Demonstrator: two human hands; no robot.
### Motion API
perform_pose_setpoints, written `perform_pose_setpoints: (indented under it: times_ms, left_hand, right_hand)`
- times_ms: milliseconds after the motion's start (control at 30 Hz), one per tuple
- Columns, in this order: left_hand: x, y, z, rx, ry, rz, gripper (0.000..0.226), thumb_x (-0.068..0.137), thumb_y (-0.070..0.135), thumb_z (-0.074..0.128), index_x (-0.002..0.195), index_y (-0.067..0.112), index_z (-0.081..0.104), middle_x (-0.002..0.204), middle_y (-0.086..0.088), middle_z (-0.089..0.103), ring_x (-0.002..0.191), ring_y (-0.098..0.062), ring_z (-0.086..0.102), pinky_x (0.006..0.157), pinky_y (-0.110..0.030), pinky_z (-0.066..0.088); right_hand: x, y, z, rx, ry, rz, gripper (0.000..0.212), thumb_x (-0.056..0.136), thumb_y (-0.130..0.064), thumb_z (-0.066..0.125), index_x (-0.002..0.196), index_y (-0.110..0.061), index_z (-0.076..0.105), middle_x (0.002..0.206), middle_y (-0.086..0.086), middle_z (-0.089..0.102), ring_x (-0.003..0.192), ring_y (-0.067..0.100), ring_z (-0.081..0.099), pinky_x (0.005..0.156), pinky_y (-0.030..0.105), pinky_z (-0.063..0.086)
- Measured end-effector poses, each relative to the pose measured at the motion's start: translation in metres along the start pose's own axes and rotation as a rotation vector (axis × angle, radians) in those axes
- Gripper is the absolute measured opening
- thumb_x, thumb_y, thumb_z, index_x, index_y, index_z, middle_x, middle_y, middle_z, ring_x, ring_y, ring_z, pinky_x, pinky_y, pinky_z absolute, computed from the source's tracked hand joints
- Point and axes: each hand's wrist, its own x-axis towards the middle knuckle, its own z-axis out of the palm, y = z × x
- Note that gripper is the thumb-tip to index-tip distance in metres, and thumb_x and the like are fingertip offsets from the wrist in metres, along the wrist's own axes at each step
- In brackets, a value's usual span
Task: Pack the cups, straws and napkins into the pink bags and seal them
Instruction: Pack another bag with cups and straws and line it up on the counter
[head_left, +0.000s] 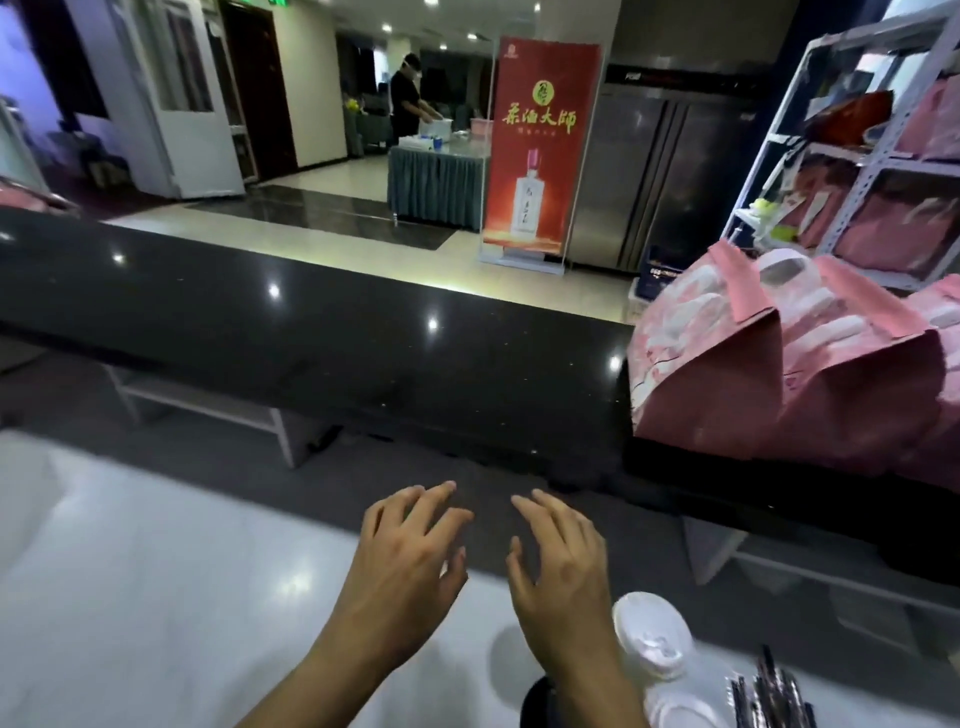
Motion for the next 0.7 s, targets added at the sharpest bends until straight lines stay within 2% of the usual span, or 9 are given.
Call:
perform_pose_setpoints:
  times_ms: [200, 333, 467, 567, 700]
  left_hand:
    - [-0.067, -0.081, -0.043, 0.017, 0.006, -0.177, 0.036, 0.079, 0.032, 0.077, 0.114, 0.031, 0.068, 0.128, 0.003, 0.065, 0.114, -0.023, 0.062, 0.093, -0.040, 0.052]
    - [-0.115, -0.146, -0.074, 0.026, 0.043, -0.266, 0.034, 0.079, 0.029, 0.077, 0.112, 0.031, 0.069, 0.122, 0.005, 0.067, 0.112, -0.022, 0.063, 0.092, -0.040, 0.052]
    - [-0.164, -0.215, -0.101, 0.053, 0.087, -0.343, 0.033, 0.079, 0.029, 0.076, 0.111, 0.031, 0.068, 0.119, 0.006, 0.067, 0.110, -0.021, 0.063, 0.092, -0.040, 0.052]
    - [-0.201, -0.270, -0.118, 0.073, 0.139, -0.391, 0.025, 0.086, 0.033, 0.062, 0.111, 0.032, 0.067, 0.117, 0.008, 0.066, 0.110, -0.020, 0.061, 0.093, -0.039, 0.050]
    - [-0.230, -0.316, -0.139, 0.076, 0.154, -0.464, 0.031, 0.087, 0.038, 0.046, 0.110, 0.032, 0.067, 0.116, 0.008, 0.065, 0.109, -0.021, 0.061, 0.092, -0.040, 0.050]
  right_hand:
    - [-0.020, -0.095, 0.056, 0.039, -0.091, -0.104, 0.042, 0.088, -0.030, 0.059, 0.130, -0.032, 0.060, 0.133, -0.009, 0.060, 0.121, 0.014, 0.055, 0.103, 0.036, 0.043]
    - [-0.037, -0.169, 0.095, 0.060, -0.179, -0.163, 0.042, 0.090, -0.030, 0.058, 0.132, -0.033, 0.058, 0.135, -0.011, 0.058, 0.124, 0.012, 0.052, 0.104, 0.028, 0.033]
    - [-0.055, -0.241, 0.138, 0.111, -0.256, -0.216, 0.043, 0.091, -0.027, 0.062, 0.133, -0.035, 0.055, 0.135, -0.012, 0.056, 0.123, 0.009, 0.049, 0.103, 0.023, 0.031]
    - [-0.067, -0.300, 0.172, 0.168, -0.309, -0.258, 0.043, 0.092, -0.026, 0.060, 0.134, -0.034, 0.055, 0.134, -0.013, 0.055, 0.123, 0.009, 0.049, 0.103, 0.023, 0.032]
    - [-0.076, -0.351, 0.206, 0.193, -0.392, -0.296, 0.044, 0.093, -0.028, 0.059, 0.135, -0.038, 0.051, 0.137, -0.017, 0.052, 0.123, 0.006, 0.047, 0.103, 0.020, 0.030]
